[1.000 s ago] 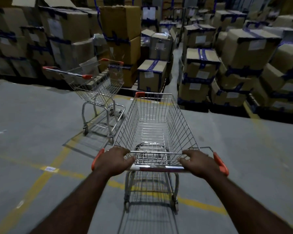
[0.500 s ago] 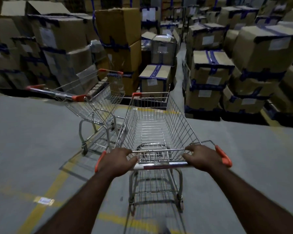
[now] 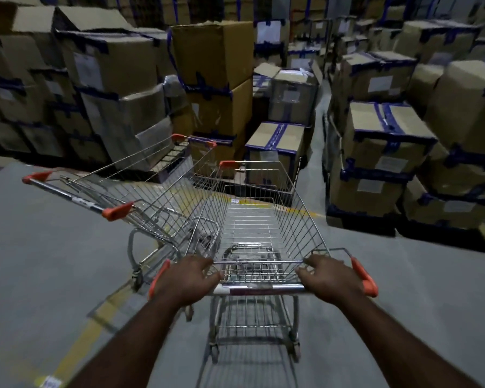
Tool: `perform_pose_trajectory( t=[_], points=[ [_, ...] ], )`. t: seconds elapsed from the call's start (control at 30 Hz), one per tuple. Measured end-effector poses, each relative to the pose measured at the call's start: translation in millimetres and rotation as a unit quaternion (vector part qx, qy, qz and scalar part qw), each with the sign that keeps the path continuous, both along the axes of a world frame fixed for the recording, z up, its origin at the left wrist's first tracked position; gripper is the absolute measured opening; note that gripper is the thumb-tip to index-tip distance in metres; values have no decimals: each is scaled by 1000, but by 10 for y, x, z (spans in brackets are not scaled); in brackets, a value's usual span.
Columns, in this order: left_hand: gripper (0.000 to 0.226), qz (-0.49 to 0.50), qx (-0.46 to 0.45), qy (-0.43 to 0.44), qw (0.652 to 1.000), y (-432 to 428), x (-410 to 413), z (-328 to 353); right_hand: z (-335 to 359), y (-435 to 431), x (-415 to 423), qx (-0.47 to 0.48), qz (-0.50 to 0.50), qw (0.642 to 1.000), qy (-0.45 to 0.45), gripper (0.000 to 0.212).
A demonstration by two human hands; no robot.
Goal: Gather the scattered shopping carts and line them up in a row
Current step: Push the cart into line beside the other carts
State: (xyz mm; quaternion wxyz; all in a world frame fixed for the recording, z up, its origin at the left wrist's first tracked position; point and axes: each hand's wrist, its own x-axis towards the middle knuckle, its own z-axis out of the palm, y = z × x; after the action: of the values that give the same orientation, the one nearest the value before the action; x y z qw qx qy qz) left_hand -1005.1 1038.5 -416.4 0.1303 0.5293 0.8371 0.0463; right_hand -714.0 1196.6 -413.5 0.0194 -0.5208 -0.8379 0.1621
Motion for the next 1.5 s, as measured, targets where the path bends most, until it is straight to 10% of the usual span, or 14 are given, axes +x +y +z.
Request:
perform_pose_trajectory(
  t=[0.63, 1.5],
  points=[
    [79, -59, -8, -21, 998, 1863, -1590, -64, -46, 1792, -1504, -1, -32, 999, -5, 60],
    [59, -56, -22, -27, 998, 1864, -1855, 163, -53, 1596, -1857, 24, -12, 999, -47, 67]
  ],
)
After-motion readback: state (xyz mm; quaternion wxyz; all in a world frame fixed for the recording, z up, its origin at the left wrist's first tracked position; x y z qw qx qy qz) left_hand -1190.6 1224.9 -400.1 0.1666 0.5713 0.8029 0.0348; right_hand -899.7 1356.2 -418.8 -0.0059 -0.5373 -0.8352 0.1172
